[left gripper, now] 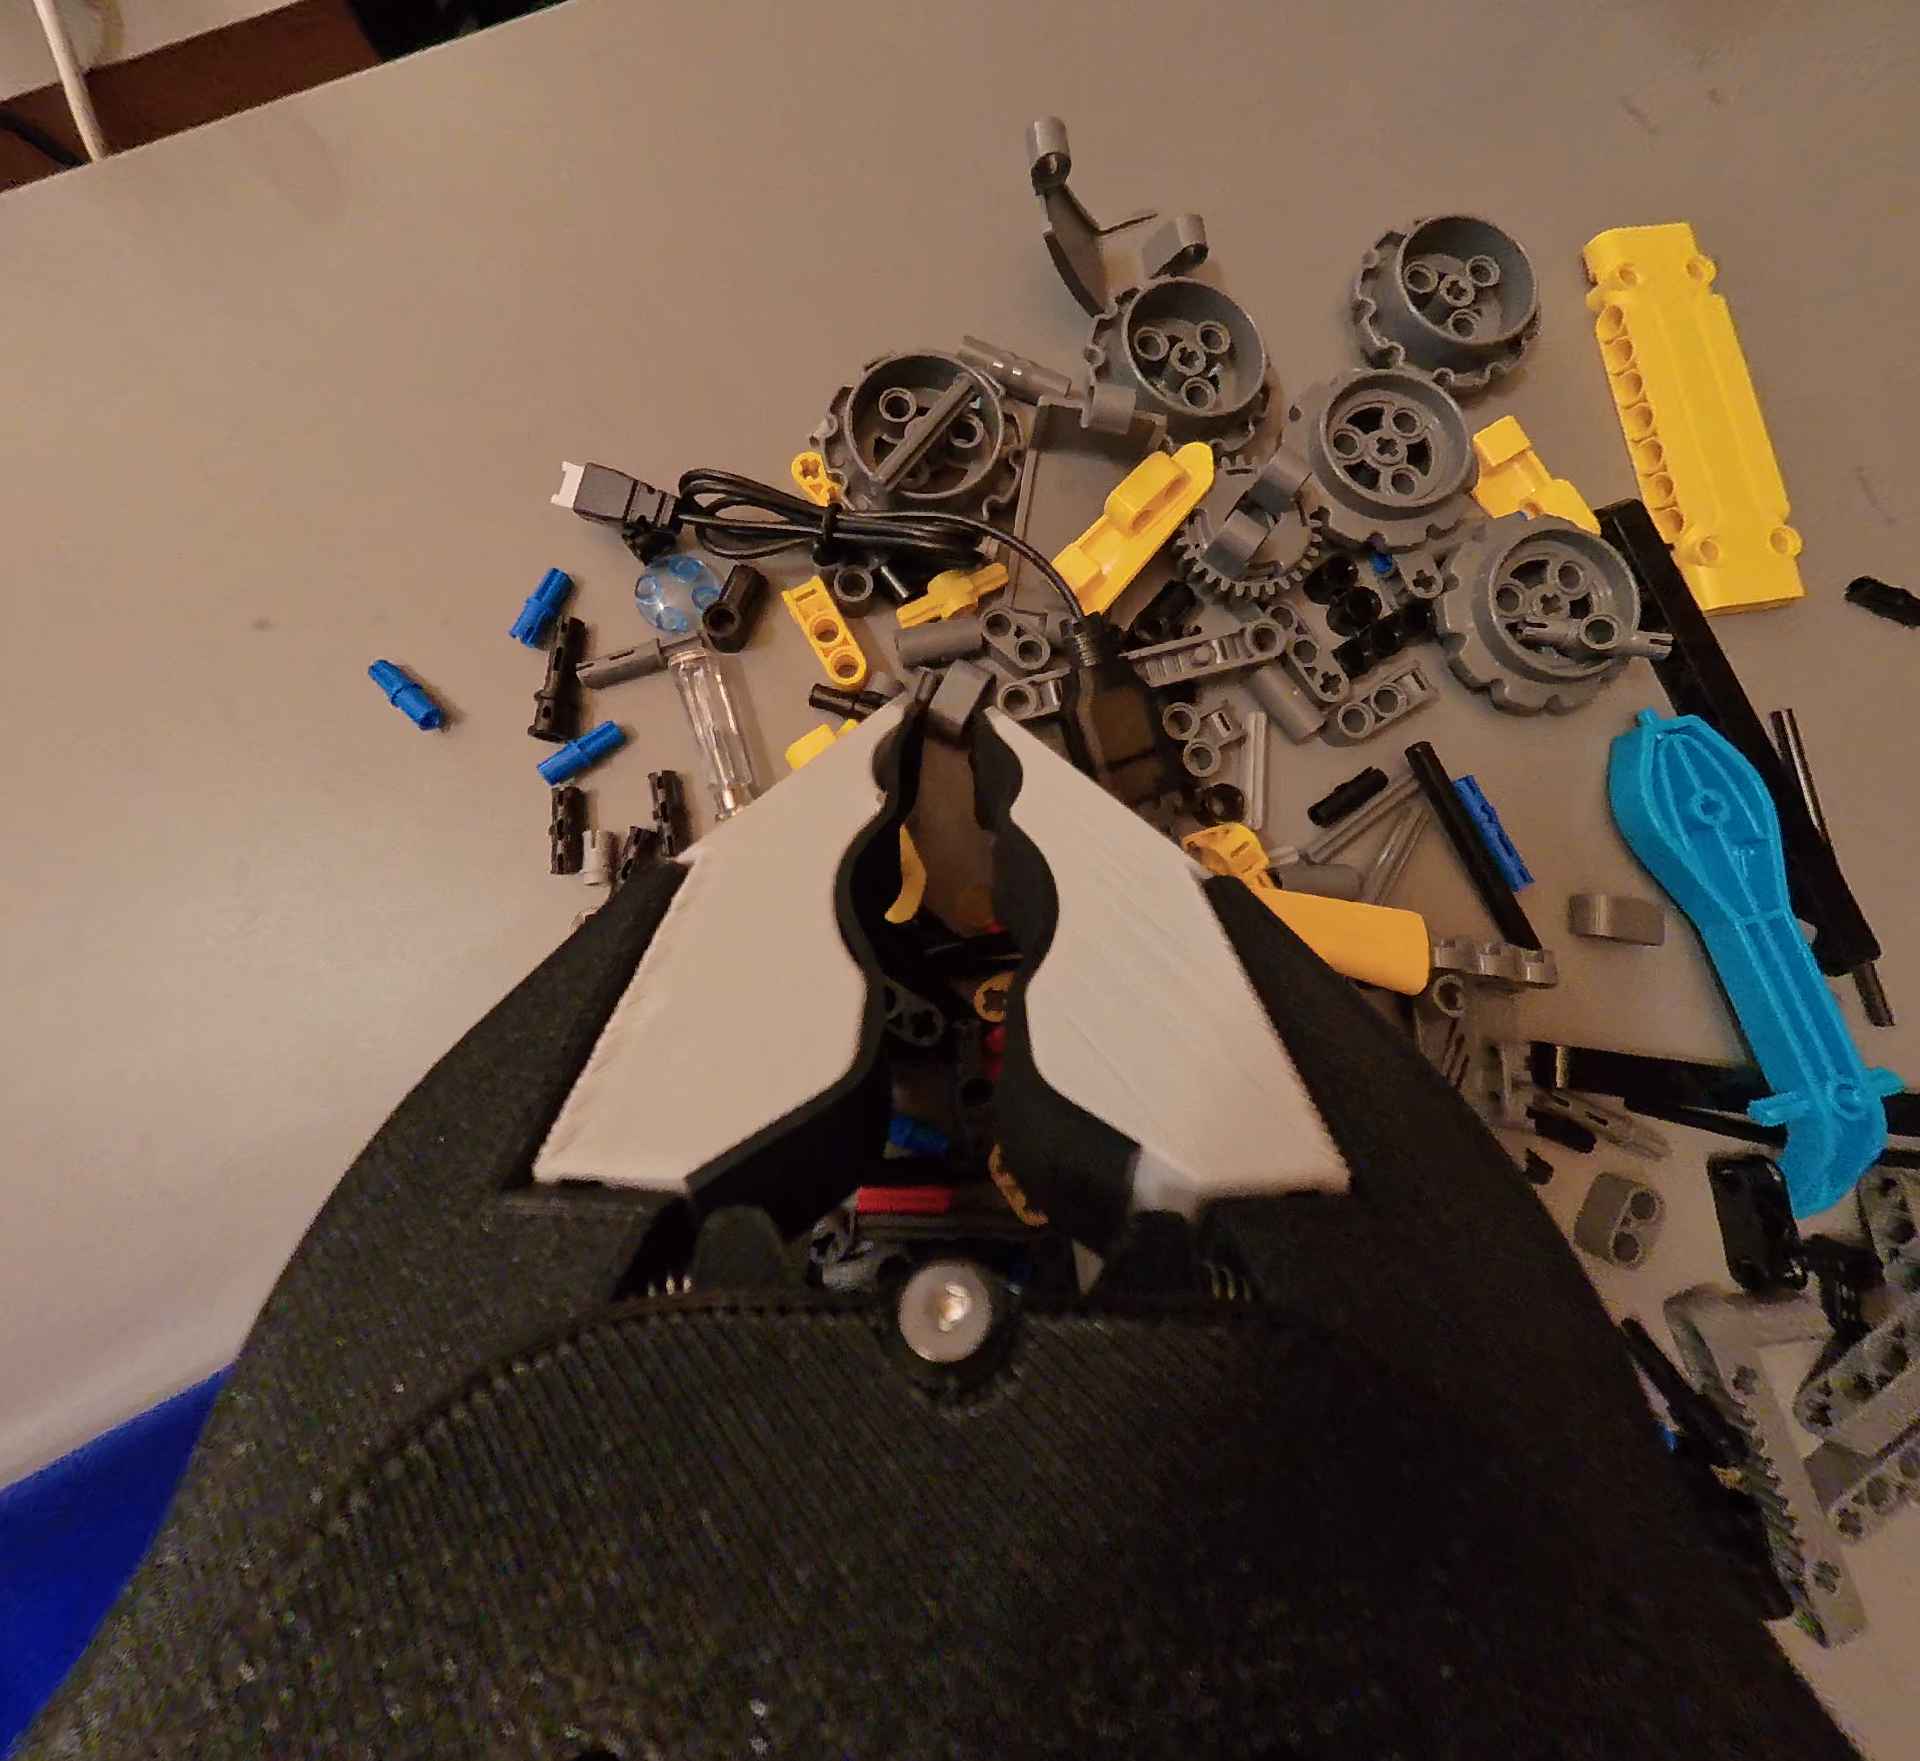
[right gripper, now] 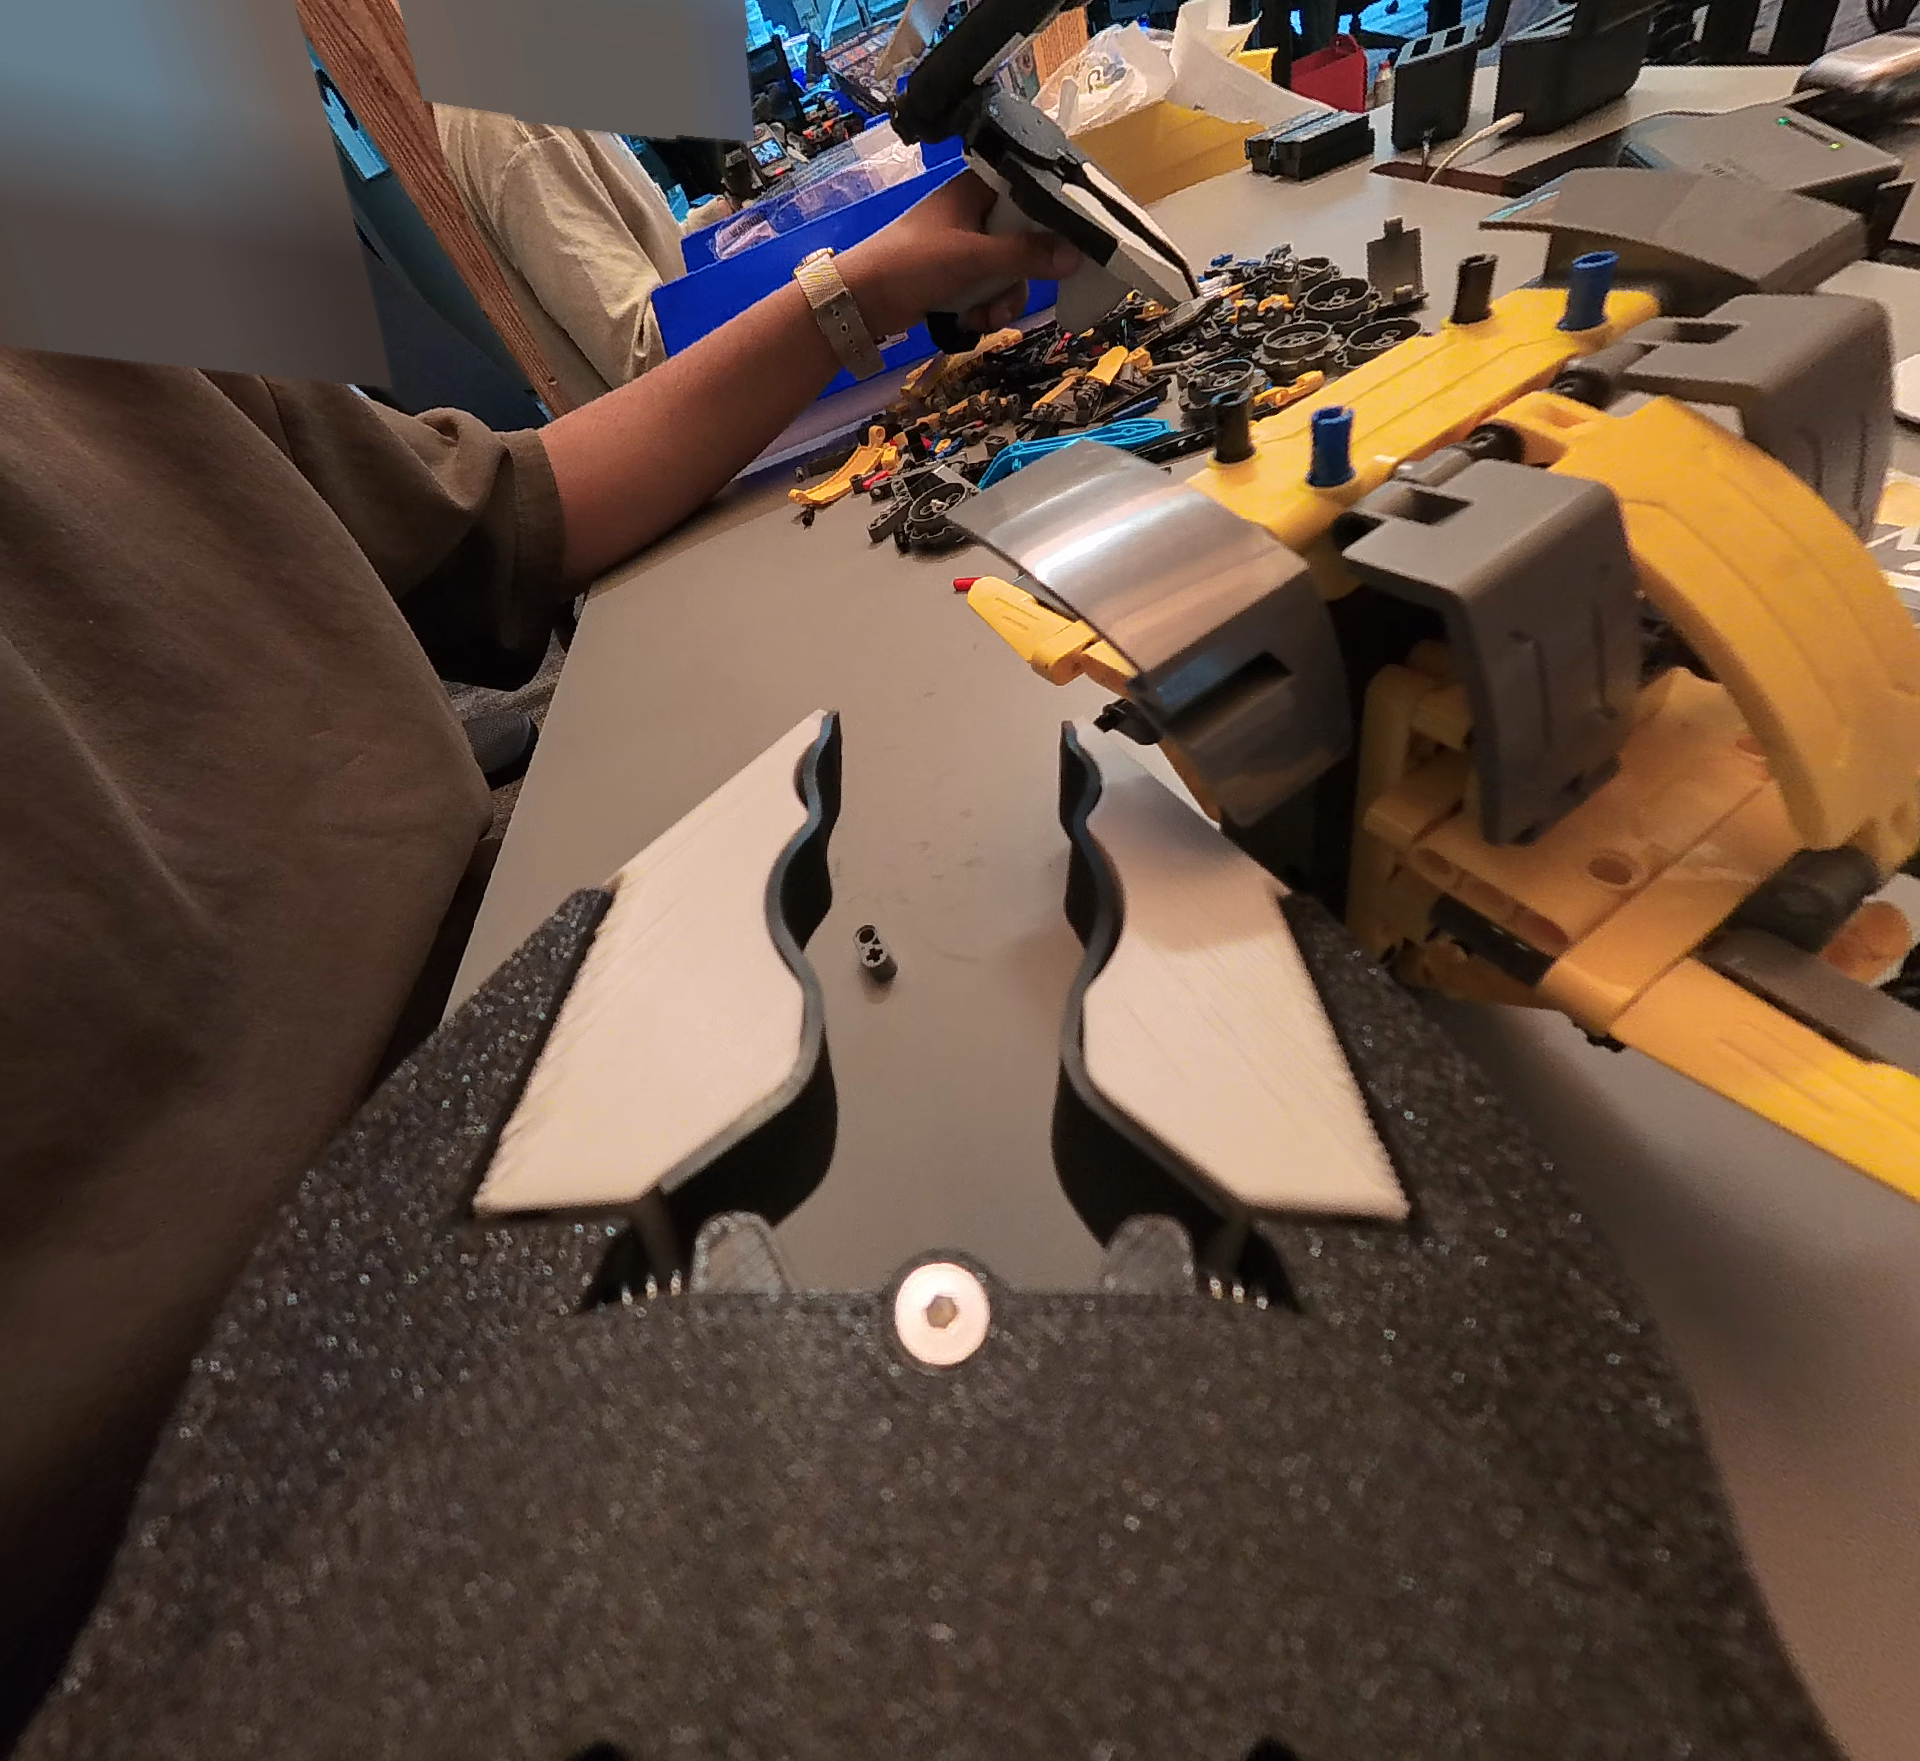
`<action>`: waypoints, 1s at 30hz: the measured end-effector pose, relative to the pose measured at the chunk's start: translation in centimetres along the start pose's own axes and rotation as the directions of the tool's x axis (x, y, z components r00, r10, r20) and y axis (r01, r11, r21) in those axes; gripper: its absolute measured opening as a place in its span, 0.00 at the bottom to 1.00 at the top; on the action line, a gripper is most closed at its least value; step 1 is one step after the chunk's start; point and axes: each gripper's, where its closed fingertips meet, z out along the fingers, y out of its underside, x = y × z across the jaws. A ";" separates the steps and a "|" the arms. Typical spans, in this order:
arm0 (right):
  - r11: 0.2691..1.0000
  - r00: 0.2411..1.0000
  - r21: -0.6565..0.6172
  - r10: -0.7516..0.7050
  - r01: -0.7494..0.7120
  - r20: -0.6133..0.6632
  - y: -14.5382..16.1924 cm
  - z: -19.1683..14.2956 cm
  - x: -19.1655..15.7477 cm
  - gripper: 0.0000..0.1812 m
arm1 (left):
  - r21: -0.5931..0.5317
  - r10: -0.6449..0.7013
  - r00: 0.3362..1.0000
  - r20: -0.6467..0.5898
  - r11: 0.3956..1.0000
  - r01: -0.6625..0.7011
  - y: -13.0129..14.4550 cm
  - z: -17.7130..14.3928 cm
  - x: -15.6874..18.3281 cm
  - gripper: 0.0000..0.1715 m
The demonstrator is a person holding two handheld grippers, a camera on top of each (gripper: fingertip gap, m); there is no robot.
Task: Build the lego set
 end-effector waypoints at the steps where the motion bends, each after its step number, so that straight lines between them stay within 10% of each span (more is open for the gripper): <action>1: 1.000 1.000 0.001 0.000 0.000 0.000 0.0 0.0 0.0 0.23 | -0.001 0.004 1.000 -0.004 1.000 -0.004 0.0 0.0 0.1 0.03; 19: 1.000 1.000 -0.013 -0.022 0.022 -0.015 -0.1 0.0 0.0 0.23 | 0.159 0.032 0.999 0.000 0.987 -0.031 -3.3 -3.5 1.7 0.01; 25: 0.976 0.978 0.062 -0.205 0.207 -0.033 -1.4 0.1 -1.4 0.19 | 0.354 0.176 0.968 -0.181 0.929 -0.103 -7.4 -8.6 14.3 0.02; 30: 0.849 0.850 0.041 -0.526 0.526 -0.015 -0.6 0.5 -5.2 0.13 | 0.312 0.315 0.802 -0.507 0.935 -0.170 -3.6 -9.3 31.3 0.02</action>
